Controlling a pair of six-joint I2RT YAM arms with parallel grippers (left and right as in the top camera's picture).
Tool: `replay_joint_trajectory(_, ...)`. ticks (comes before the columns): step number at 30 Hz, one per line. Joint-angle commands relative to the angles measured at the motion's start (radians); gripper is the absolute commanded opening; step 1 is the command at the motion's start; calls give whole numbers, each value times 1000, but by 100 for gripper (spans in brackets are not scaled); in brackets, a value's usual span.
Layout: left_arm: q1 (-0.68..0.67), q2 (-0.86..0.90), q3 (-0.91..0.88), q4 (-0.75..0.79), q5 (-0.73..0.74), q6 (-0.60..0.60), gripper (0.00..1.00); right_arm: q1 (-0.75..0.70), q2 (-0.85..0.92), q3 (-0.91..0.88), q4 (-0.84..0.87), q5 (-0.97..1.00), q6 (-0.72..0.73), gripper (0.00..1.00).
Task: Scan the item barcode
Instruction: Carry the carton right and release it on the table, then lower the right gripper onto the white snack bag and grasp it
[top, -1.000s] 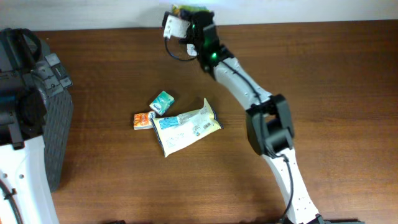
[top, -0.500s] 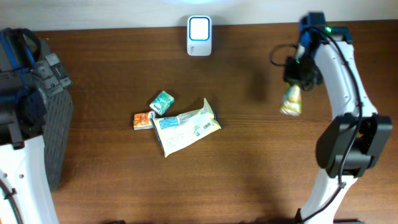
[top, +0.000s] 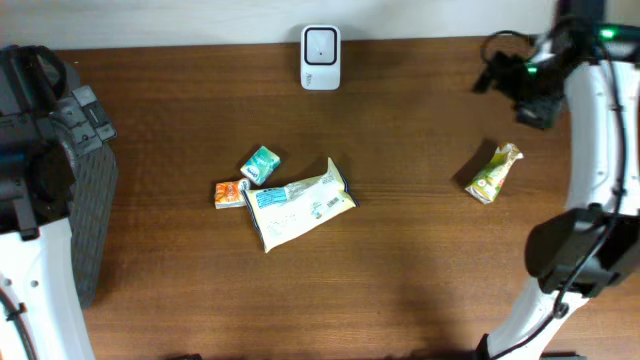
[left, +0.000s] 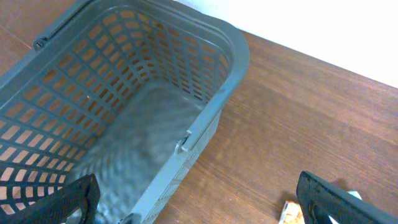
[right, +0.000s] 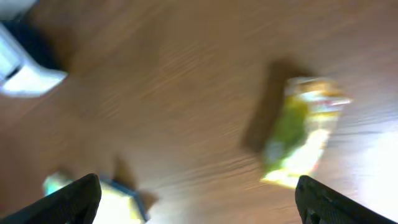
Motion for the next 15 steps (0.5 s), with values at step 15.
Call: replay_joint_trajectory(15,4,-5,6,1,-10,2,99,978,309,-22,359,-210,-97,82)
